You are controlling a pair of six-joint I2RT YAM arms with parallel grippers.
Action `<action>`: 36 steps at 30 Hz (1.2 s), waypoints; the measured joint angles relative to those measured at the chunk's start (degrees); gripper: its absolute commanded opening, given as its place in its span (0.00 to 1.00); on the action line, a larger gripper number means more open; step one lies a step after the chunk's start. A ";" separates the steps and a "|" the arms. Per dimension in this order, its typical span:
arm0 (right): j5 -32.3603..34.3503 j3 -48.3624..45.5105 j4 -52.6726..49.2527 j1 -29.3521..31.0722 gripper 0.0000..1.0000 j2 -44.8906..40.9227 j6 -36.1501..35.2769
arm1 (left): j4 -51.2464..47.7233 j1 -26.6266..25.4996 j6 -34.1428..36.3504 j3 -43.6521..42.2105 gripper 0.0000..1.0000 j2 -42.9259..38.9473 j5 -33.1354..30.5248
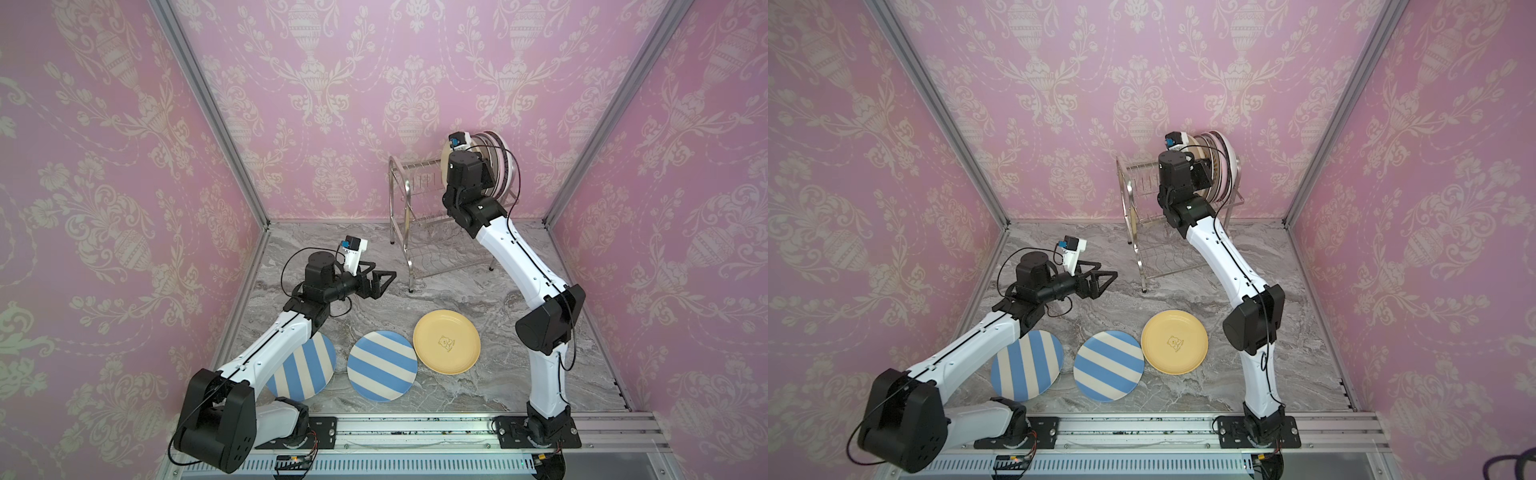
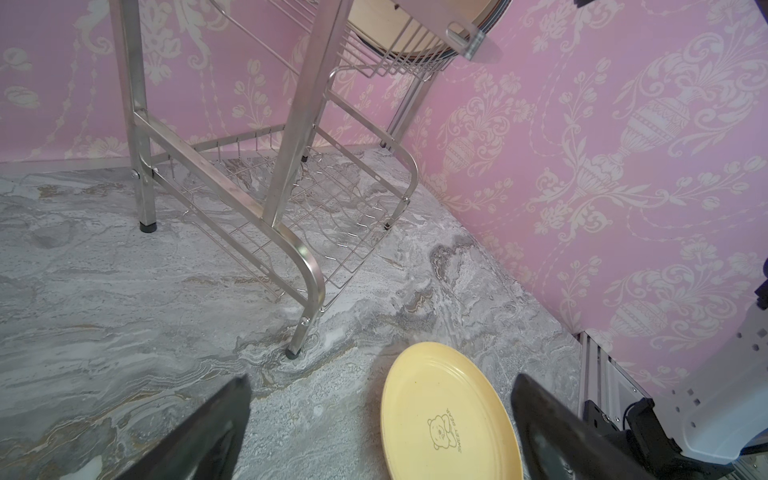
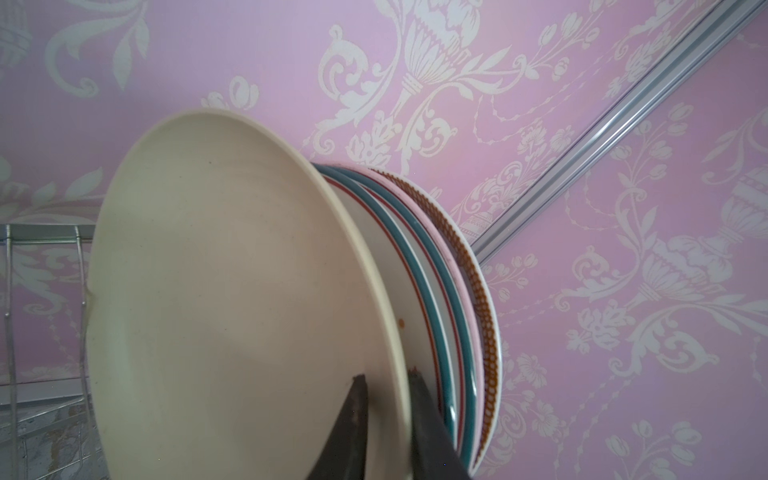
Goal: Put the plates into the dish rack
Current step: 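Lower the cream plate into the rack slot nearest the robot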
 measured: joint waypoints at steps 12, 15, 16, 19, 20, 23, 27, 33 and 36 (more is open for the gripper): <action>-0.13 0.02 -1.99 1.14 0.43 -0.13 -0.15 | 0.02 0.00 0.02 -0.72 0.99 -0.02 -0.02; -0.13 0.02 -2.40 1.29 0.43 -0.17 -0.17 | 0.02 0.00 0.02 -0.74 0.99 -0.02 -0.04; -0.11 0.02 -2.58 1.29 0.44 -0.17 -0.17 | 0.02 0.00 0.00 -0.74 0.99 0.00 -0.04; -0.11 0.02 -2.75 1.29 0.44 -0.17 -0.17 | 0.02 0.00 0.00 -0.74 0.99 -0.02 -0.02; -0.11 0.02 -2.78 1.29 0.45 -0.22 -0.17 | 0.02 0.00 0.00 -0.72 0.99 -0.02 -0.02; -0.11 0.02 -3.26 1.29 0.46 -0.52 -0.17 | 0.02 0.00 0.00 -0.72 0.99 0.00 -0.02; -0.57 0.00 -4.37 1.29 0.56 -1.51 -0.11 | 0.02 0.00 0.00 -0.72 0.99 0.00 -0.02; -1.40 -1.90 -5.25 1.40 0.58 -5.31 1.49 | 0.02 0.00 0.00 -0.72 0.99 -0.02 -0.02; -1.81 -2.25 -5.62 1.40 0.65 -6.78 2.45 | 0.02 0.00 0.00 -0.72 0.99 0.00 -0.02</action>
